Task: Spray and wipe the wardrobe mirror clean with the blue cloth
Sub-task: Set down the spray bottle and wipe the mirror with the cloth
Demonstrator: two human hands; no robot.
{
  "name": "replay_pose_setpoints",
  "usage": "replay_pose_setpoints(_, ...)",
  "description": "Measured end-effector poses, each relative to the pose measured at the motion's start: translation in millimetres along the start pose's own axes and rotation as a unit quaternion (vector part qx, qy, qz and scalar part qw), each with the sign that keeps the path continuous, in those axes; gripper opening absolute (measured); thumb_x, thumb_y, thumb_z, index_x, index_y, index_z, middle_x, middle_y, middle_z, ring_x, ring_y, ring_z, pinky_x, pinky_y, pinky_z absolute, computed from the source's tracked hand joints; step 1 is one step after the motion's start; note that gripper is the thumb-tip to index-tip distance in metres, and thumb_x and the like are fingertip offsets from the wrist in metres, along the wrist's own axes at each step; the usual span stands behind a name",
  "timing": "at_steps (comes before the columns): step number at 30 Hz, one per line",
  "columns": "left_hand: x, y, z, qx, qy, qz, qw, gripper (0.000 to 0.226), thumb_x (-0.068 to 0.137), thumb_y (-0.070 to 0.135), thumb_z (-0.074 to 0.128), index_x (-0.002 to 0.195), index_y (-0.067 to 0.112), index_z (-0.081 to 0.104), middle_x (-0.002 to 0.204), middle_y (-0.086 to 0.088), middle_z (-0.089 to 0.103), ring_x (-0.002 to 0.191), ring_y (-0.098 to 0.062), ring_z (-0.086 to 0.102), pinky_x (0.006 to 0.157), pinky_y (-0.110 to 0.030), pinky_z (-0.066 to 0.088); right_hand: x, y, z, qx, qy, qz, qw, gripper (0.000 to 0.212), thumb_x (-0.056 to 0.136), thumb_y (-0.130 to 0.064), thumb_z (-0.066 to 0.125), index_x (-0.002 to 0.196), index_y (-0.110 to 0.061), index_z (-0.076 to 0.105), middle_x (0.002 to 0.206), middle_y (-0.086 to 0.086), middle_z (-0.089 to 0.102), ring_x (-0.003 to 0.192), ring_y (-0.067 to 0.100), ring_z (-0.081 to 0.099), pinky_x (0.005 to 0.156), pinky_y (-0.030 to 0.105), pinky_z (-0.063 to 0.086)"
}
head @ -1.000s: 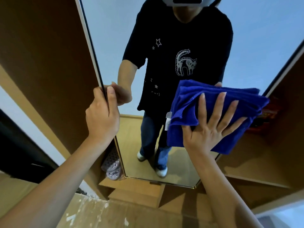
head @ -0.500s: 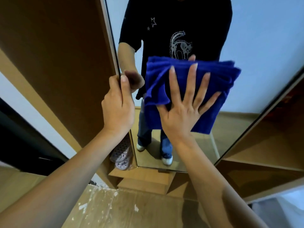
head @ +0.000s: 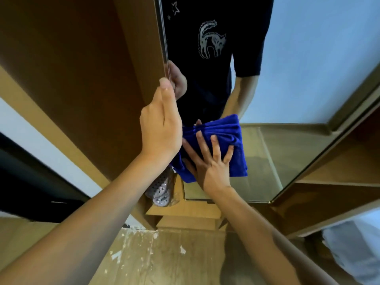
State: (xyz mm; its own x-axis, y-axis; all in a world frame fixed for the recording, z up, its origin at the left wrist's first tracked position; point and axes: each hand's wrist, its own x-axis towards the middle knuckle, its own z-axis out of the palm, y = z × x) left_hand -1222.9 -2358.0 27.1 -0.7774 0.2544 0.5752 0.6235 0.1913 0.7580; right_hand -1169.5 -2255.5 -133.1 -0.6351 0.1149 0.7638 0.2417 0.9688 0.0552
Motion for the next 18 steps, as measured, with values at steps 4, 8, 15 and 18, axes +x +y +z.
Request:
replay_pose_setpoints(4,-1,-5,-1,0.037,0.013,0.013,0.999,0.045,0.105,0.031,0.021,0.106,0.009,0.061,0.082,-0.005,0.067,0.077,-0.007,0.062,0.065,-0.015,0.042,8,2,-10,-0.024,-0.019,-0.007,1.000,0.076,0.093,-0.053,0.029,0.149,-0.040,-0.021,0.158,-0.006,-0.031,0.147,0.022,-0.019,0.109,0.067,0.000)
replay_pose_setpoints(8,-10,-18,2,0.048,0.001,0.021,0.999,0.045,0.105,0.031,0.023,0.095,0.010,0.061,0.074,0.002,0.063,0.066,-0.006,0.061,0.059,-0.010,0.038,45,-4,-36,0.034,-0.034,0.044,0.998,0.066,0.094,-0.049,0.032,0.150,-0.041,-0.002,0.157,-0.001,-0.016,0.140,0.021,-0.038,0.109,0.062,-0.017)
replay_pose_setpoints(15,-21,-37,10,-0.017,0.019,0.050,0.998,0.058,0.101,0.040,0.021,0.083,0.005,0.063,0.069,-0.005,0.063,0.063,-0.013,0.060,0.063,-0.028,0.046,45,-12,-29,0.009,-0.001,0.072,0.997,0.071,0.092,-0.054,0.047,0.148,-0.035,0.008,0.155,0.003,0.000,0.143,0.021,-0.021,0.111,0.063,-0.010)
replay_pose_setpoints(18,-39,-59,22,-0.020,0.031,0.047,0.998,0.059,0.100,0.040,0.020,0.083,0.004,0.063,0.069,-0.007,0.064,0.064,-0.015,0.061,0.065,-0.032,0.048,19,-12,-4,-0.025,-0.002,0.052,0.998,0.071,0.093,-0.058,0.041,0.149,-0.038,0.002,0.156,0.001,-0.012,0.140,0.018,-0.037,0.111,0.062,-0.014)
